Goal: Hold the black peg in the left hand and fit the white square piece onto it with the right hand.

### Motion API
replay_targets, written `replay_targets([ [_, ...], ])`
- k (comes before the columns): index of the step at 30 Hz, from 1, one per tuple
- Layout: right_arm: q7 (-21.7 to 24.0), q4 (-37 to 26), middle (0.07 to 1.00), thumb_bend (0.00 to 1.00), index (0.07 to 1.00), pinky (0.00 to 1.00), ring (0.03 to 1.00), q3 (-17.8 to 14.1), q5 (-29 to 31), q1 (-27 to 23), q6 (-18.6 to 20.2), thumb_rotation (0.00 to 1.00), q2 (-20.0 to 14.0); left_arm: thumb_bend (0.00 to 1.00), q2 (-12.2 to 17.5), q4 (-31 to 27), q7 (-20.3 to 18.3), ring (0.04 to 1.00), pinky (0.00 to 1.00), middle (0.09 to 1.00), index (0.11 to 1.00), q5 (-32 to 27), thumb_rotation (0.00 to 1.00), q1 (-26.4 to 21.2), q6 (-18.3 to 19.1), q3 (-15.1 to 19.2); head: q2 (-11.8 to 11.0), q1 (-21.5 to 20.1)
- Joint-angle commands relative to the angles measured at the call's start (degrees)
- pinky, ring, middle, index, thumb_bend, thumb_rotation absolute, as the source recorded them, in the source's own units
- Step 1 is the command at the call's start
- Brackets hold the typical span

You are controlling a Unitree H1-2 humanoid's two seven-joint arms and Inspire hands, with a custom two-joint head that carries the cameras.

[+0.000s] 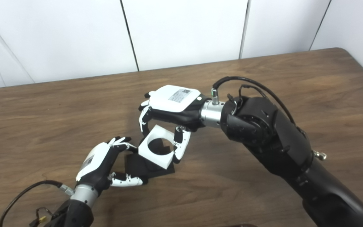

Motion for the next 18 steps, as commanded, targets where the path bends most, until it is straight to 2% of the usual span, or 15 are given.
replay_targets([
  [1,-0.9,0.3,0.767,0.52,0.483,1.0,0.91,0.2,-0.7,-0.7,-2.1,0.14,-0.2,0.5,-0.3,0.3,-2.2,1.0,1.0,0.925,0.493,0.3,0.07,0.9,1.0,-0.9,0.0,0.0],
  [7,-2.1,1.3,0.768,0.52,0.483,1.0,0.916,0.5,-1.7,0.0,-3.7,0.14,0.5,0.5,-0.7,0.4,-1.6,1.0,1.0,0.92,0.493,0.0,0.06,1.1,1.0,-1.1,-0.1,0.1],
  [18,-1.1,1.4,0.766,0.52,0.484,1.0,0.927,2.2,-2.6,-1.9,-4.0,0.14,2.3,0.5,-1.8,1.1,-1.0,1.0,1.0,0.917,0.493,1.1,0.06,1.1,1.0,-1.6,-0.4,0.8],
])
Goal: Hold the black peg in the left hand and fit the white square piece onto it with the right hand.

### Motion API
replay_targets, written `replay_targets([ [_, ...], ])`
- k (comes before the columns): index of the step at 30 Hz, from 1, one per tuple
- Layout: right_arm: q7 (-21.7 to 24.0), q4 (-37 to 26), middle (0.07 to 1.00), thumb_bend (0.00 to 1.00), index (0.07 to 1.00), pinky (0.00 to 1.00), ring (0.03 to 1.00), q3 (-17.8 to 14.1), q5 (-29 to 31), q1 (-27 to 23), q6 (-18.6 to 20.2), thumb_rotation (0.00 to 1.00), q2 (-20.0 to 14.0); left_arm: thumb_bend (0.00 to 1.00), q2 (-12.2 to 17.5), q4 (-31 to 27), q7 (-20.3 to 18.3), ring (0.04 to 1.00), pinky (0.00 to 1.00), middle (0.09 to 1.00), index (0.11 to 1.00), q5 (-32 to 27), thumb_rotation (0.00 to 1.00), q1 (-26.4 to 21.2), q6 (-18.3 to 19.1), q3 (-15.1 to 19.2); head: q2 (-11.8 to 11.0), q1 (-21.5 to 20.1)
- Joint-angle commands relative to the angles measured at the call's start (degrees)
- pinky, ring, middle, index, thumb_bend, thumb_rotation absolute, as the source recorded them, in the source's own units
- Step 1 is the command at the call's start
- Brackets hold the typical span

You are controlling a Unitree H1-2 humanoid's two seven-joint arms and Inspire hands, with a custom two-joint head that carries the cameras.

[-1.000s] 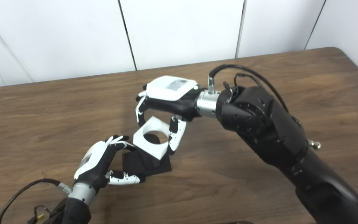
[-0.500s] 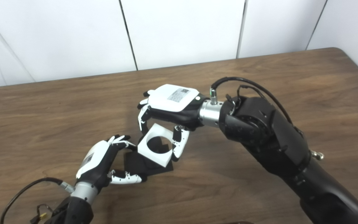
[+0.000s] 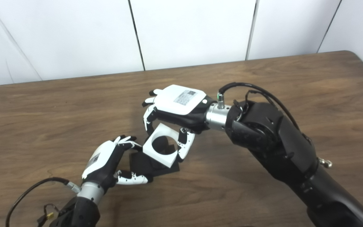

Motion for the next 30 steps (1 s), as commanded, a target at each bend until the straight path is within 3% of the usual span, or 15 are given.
replay_targets([
  [1,0.9,0.3,0.765,0.52,0.483,1.0,0.927,1.2,0.1,-2.0,-1.2,0.14,1.3,0.5,-0.6,1.1,-1.4,1.0,1.0,0.918,0.493,-0.2,0.06,0.8,0.7,-1.6,0.1,0.1],
  [18,1.8,2.7,0.762,0.52,0.484,1.0,0.922,2.4,-0.8,-4.4,-1.7,0.14,3.4,0.5,-0.7,1.3,-0.5,1.0,1.0,0.917,0.492,0.2,0.06,1.0,0.7,-2.5,0.2,0.6],
  [30,0.1,7.7,0.757,0.53,0.482,1.0,0.901,0.8,0.4,-3.5,-2.9,0.14,2.5,0.5,-1.2,1.1,-0.3,1.0,1.0,0.911,0.491,0.5,0.07,1.1,0.8,-2.7,0.5,0.9],
])
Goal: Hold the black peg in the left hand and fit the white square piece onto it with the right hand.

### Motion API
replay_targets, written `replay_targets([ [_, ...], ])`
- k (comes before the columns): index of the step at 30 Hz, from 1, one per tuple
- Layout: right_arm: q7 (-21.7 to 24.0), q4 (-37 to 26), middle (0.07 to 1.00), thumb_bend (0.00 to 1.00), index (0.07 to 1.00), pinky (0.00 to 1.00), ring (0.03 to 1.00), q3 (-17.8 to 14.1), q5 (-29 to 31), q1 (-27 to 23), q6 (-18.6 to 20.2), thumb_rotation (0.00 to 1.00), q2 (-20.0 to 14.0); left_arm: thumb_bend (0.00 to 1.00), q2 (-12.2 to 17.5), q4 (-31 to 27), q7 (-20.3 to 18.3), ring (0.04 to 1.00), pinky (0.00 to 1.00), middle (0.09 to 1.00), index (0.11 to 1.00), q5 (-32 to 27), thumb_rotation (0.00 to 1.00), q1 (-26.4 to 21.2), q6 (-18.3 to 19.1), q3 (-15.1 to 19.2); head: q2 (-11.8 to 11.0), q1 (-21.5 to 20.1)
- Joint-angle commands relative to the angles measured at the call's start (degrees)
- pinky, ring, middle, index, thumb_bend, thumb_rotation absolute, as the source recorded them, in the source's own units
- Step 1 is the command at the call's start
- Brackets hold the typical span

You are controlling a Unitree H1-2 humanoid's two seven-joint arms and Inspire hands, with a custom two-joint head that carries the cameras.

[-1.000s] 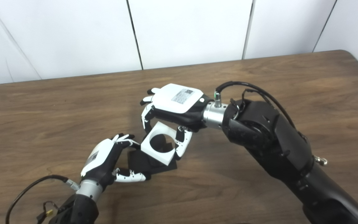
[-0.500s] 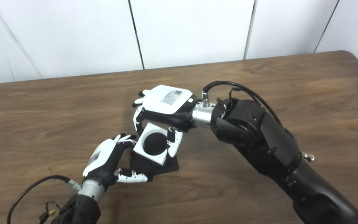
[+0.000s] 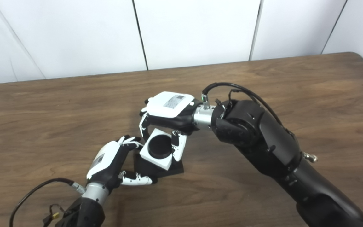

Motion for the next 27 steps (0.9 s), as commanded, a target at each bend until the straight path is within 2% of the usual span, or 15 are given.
replay_targets([
  [1,-2.5,1.4,0.756,0.53,0.482,1.0,0.899,-1.6,1.5,-1.5,-1.3,0.14,0.1,0.5,-0.4,0.9,-1.9,1.0,1.0,0.912,0.491,0.2,0.07,0.8,0.7,-1.1,0.0,0.1],
  [6,-4.5,5.2,0.752,0.53,0.482,1.0,0.891,-2.6,3.1,-0.3,-2.6,0.14,-0.5,0.5,-0.4,0.7,-1.7,1.0,1.0,0.911,0.491,0.3,0.06,0.8,0.6,-1.3,0.4,0.1],
  [14,-5.9,7.7,0.752,0.52,0.487,1.0,0.896,-2.0,2.6,1.7,-4.3,0.15,-1.3,0.5,-0.4,0.6,-2.0,1.0,1.0,0.91,0.491,0.3,0.07,1.0,0.7,-1.1,0.6,0.6],
  [18,-4.3,7.0,0.77,0.52,0.495,1.0,0.907,-1.2,1.3,1.9,-3.0,0.16,-1.6,0.5,-0.2,0.5,-1.8,1.0,1.0,0.909,0.491,0.0,0.07,1.0,0.6,-1.2,0.6,0.5],
  [19,-4.0,6.8,0.775,0.76,0.591,1.0,0.909,-1.1,1.1,1.9,-2.7,0.24,-1.7,0.5,-0.1,0.6,-1.7,1.0,1.0,0.908,0.491,0.1,0.07,1.0,0.6,-1.3,0.6,0.5],
  [20,-3.8,6.7,0.779,0.86,0.631,1.0,0.91,-1.0,1.0,2.0,-2.6,0.27,-1.7,0.5,-0.1,0.6,-1.7,1.0,1.0,0.909,0.491,0.1,0.07,0.9,0.6,-1.3,0.5,0.5],
  [21,-3.6,6.5,0.782,0.92,0.655,1.0,0.911,-0.9,0.9,2.1,-2.5,0.29,-1.8,0.5,0.0,0.6,-1.7,1.0,1.0,0.908,0.491,0.0,0.07,0.9,0.6,-1.3,0.5,0.5],
  [23,-3.4,6.3,0.791,0.98,0.692,1.0,0.918,-0.8,0.8,2.1,-2.4,0.33,-1.9,0.5,-0.1,0.6,-1.8,1.0,1.0,0.907,0.491,0.0,0.07,0.9,0.6,-1.2,0.5,0.5],
  [27,-2.4,5.7,0.804,1.0,0.719,1.0,0.929,-0.8,1.0,2.1,-1.8,0.38,-1.9,0.5,-0.1,0.8,-1.8,1.0,1.0,0.903,0.491,0.0,0.06,0.8,0.6,-1.2,0.6,0.5],
])
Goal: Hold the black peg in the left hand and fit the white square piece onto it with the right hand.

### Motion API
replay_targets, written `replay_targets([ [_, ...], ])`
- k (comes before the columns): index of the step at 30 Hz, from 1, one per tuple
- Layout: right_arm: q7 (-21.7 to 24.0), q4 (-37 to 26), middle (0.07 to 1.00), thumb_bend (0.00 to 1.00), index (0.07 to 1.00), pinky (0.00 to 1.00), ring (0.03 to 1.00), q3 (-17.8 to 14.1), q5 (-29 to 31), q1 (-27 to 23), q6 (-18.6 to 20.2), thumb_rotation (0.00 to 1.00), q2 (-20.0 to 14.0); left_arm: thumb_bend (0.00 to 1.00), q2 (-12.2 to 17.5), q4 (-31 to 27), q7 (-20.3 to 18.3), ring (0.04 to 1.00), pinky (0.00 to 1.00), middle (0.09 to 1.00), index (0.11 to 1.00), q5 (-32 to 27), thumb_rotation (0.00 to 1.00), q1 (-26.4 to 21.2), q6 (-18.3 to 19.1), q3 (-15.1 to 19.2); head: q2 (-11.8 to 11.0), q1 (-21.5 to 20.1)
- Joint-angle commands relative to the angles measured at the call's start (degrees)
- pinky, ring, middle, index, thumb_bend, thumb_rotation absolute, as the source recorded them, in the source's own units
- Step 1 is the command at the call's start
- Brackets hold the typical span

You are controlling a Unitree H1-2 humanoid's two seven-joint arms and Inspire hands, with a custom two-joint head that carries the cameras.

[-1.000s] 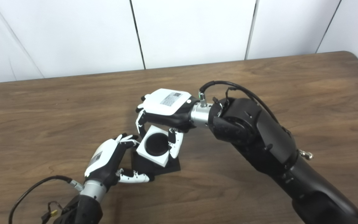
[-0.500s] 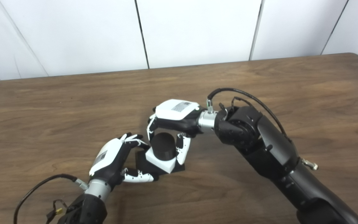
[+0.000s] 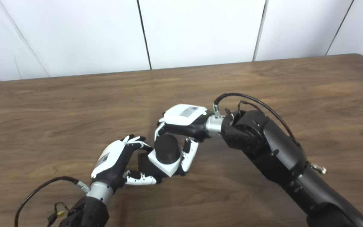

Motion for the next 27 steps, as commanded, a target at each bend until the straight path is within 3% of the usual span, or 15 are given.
replay_targets([
  [1,0.2,-1.7,0.807,1.0,0.722,1.0,0.933,-0.7,0.5,-2.2,0.7,0.39,-0.2,0.5,0.2,0.7,-1.8,1.0,1.0,0.9,0.491,-0.3,0.06,0.8,0.6,-0.8,0.0,0.1],
  [12,3.0,-4.2,0.847,1.0,0.729,1.0,0.956,-1.8,3.3,-3.5,3.3,0.36,0.2,0.5,0.4,0.7,-2.5,1.0,1.0,0.882,0.49,0.2,0.07,0.5,0.6,-1.0,0.3,0.3],
  [22,8.1,-8.8,0.933,1.0,0.866,1.0,1.0,-2.1,2.8,-6.0,10.1,0.38,-0.4,0.5,0.1,0.8,-2.3,1.0,1.0,0.88,0.493,0.2,0.07,-0.2,0.6,-0.7,-0.4,0.4],
  [27,7.9,-9.2,0.966,1.0,0.884,1.0,1.0,-2.3,2.7,-5.9,10.5,0.4,-0.9,0.51,0.0,0.9,-1.8,0.996,1.0,0.874,0.498,-0.6,0.08,-0.6,0.6,-0.5,-0.5,0.5],
])
